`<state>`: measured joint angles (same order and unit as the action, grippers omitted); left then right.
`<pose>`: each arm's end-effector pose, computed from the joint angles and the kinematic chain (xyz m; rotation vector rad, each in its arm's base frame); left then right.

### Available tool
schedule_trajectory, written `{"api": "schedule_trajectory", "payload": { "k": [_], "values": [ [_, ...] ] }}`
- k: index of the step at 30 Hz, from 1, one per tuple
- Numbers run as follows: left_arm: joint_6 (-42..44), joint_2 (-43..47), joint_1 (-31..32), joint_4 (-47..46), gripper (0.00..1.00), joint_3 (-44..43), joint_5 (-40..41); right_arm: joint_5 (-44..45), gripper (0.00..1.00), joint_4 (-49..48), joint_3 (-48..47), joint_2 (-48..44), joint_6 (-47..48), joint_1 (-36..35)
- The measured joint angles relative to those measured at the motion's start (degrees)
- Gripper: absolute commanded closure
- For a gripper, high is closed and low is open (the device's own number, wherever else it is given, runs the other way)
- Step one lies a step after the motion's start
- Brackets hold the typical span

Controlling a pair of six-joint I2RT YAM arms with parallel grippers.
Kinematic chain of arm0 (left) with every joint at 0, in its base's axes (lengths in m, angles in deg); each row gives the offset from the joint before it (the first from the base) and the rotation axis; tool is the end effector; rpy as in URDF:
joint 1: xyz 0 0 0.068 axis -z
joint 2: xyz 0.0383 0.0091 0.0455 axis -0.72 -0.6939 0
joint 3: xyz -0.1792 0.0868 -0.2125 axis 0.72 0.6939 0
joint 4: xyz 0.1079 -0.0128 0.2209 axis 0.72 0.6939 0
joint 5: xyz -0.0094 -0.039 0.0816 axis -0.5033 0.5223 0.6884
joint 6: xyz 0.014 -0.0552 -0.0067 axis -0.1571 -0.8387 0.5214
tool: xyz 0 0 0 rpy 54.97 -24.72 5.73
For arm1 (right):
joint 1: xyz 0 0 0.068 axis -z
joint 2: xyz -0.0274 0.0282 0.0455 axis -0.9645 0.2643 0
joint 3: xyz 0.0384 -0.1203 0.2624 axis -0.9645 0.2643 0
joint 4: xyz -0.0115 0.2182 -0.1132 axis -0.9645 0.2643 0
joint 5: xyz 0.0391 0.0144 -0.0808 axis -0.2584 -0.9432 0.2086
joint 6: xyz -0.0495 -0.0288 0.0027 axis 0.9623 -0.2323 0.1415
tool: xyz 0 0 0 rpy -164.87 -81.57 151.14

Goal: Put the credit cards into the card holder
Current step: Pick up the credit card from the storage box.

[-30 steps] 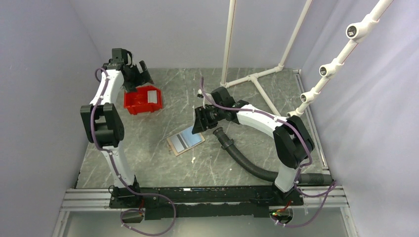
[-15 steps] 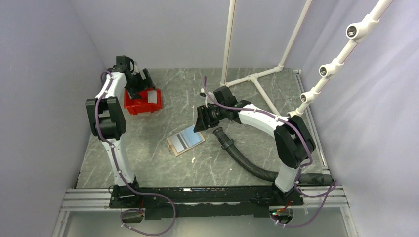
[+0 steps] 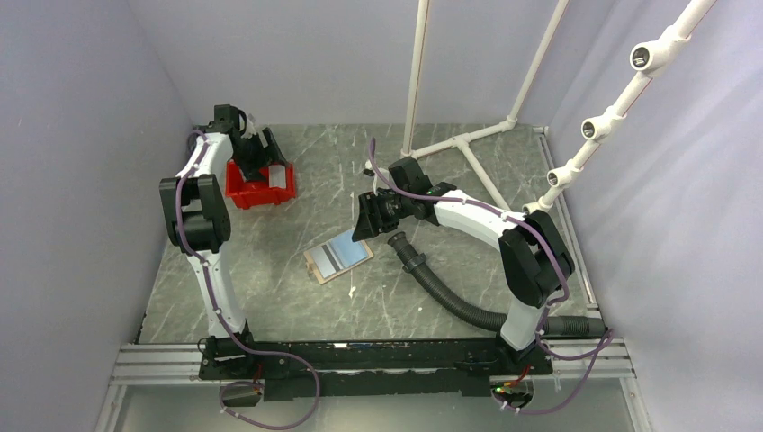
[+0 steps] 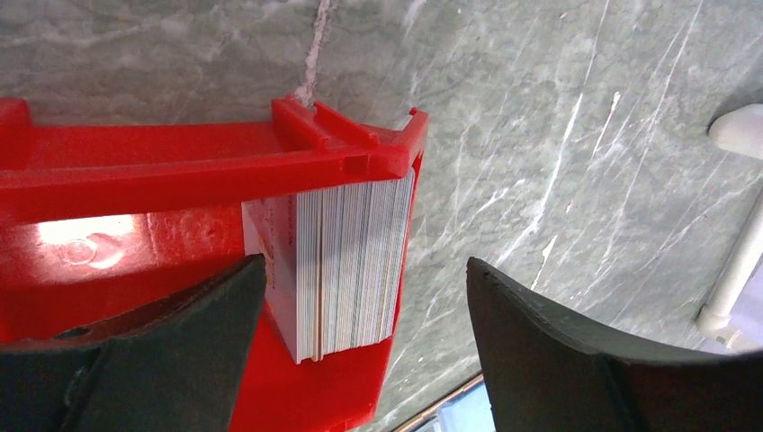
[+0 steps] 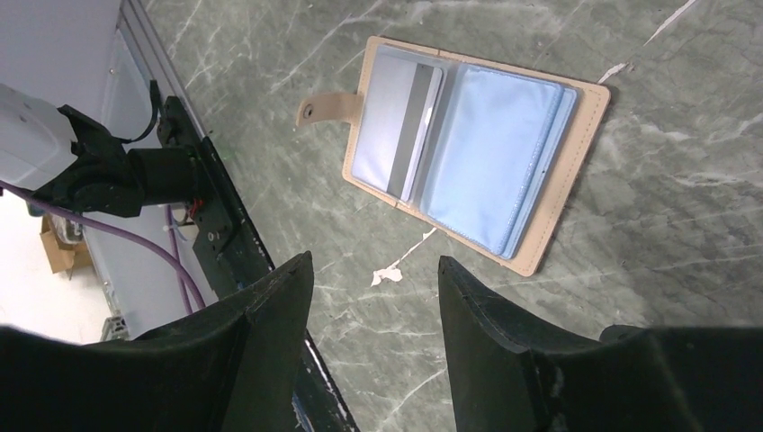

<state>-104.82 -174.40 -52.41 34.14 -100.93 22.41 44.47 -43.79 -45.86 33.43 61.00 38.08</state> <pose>0.4737 0.0378 0.2276 -0.5123 2.5857 -0.5889 0.2882 0.2444 0.2487 -0.7147 2.4044 1.2107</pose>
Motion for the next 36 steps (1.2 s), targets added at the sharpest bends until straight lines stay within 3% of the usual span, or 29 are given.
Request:
{"api": "schedule_trajectory", "payload": {
  "k": [19,30,36],
  "values": [
    [1.6,0.0,-0.3,-1.4,0.58,0.7,0.7,-0.7,0.45,-0.9,0.0,0.0,0.0,0.0],
    [1.7,0.1,-0.3,-1.8,0.74,1.5,0.8,-0.9,0.46,-0.9,0.0,0.0,0.0,0.0],
    [1.9,0.6,-0.3,-1.9,0.75,1.7,1.0,-1.0,0.46,-0.9,0.0,0.2,0.0,0.0]
  ]
}}
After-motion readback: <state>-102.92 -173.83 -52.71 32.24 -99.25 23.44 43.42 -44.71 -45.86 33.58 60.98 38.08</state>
